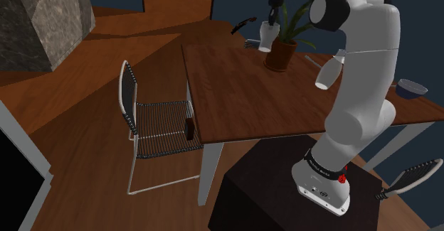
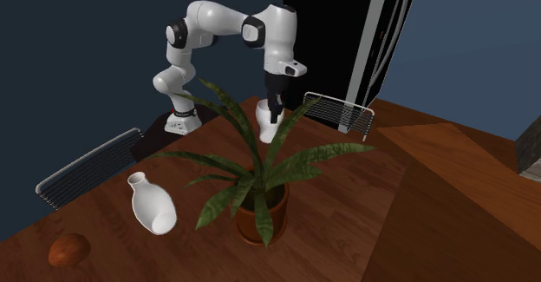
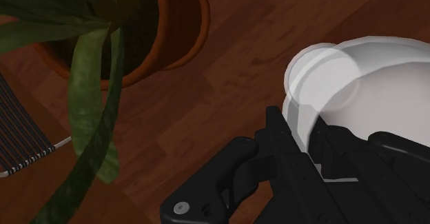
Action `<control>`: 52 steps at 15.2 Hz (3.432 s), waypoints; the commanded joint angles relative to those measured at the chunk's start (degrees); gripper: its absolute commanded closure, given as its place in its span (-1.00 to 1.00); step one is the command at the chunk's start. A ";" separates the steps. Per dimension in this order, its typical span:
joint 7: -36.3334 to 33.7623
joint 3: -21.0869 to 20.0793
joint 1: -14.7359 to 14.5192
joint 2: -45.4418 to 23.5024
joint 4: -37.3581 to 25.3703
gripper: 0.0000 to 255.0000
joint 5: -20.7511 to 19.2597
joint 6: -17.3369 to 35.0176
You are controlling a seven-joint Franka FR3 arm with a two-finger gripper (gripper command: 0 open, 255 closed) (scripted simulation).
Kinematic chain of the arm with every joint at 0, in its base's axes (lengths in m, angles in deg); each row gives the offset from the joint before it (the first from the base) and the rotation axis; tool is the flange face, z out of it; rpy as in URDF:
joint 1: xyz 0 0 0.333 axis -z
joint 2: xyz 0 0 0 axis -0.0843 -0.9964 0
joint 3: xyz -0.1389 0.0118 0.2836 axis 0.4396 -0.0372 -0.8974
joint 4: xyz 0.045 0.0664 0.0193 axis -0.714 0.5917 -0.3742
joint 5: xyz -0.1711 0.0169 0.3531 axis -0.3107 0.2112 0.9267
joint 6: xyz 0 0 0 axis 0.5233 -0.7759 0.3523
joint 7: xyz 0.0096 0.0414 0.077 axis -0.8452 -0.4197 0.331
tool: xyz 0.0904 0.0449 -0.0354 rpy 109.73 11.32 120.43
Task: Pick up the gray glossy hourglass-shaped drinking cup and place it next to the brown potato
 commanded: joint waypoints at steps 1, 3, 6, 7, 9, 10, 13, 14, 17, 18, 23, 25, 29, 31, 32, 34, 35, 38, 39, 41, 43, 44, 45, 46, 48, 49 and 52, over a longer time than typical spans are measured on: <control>0.39 0.04 0.42 -0.54 -2.56 1.00 0.21 -1.98; 0.67 0.03 0.81 -1.28 -5.30 1.00 0.46 -3.96; 1.11 -0.01 1.57 -2.74 -10.03 1.00 0.94 -7.20; 1.22 -0.03 1.78 -3.16 -11.28 1.00 1.07 -8.02; 2.64 0.70 1.72 1.38 -4.02 1.00 0.01 -4.98; 3.37 1.06 1.83 3.31 -1.02 1.00 -0.46 -3.74; 5.66 2.12 2.55 8.26 6.39 1.00 -1.72 -0.72; 6.46 2.48 2.88 9.70 8.46 1.00 -2.10 0.12; 8.98 3.62 4.06 13.49 13.79 1.00 -3.10 2.27; 9.86 4.02 4.51 14.61 15.31 1.00 -3.40 2.89; 14.64 6.18 7.09 19.21 21.37 1.00 -4.59 5.44; 16.72 7.14 8.23 20.61 23.16 1.00 -4.91 6.27; 21.21 9.20 10.70 22.68 25.77 1.00 -5.23 7.66; 23.62 10.30 12.02 23.34 26.61 1.00 -5.19 8.24; 24.87 10.87 12.69 23.57 26.93 1.00 -5.12 8.51; 27.45 12.05 14.07 23.84 27.33 1.00 -4.86 8.99; 28.78 12.66 14.77 23.88 27.43 1.00 -4.66 9.21; 32.97 14.54 16.99 23.56 27.27 1.00 -3.77 9.76; 34.42 15.19 17.76 23.31 27.07 1.00 -3.36 9.91; 37.43 16.45 19.40 22.59 26.46 1.00 -2.38 10.14; 40.55 17.69 21.17 21.56 25.54 1.00 -1.15 10.28; 42.15 18.27 22.13 20.93 24.96 1.00 -0.44 10.30; 43.77 18.83 23.14 20.22 24.30 1.00 0.34 10.29; 45.42 19.37 24.20 19.43 23.56 1.00 1.19 10.25; 48.76 20.37 26.48 17.62 21.83 1.00 3.07 10.04; 50.45 20.82 27.72 16.60 20.82 1.00 4.10 9.86; 55.51 21.93 31.84 13.11 17.23 1.00 7.52 9.03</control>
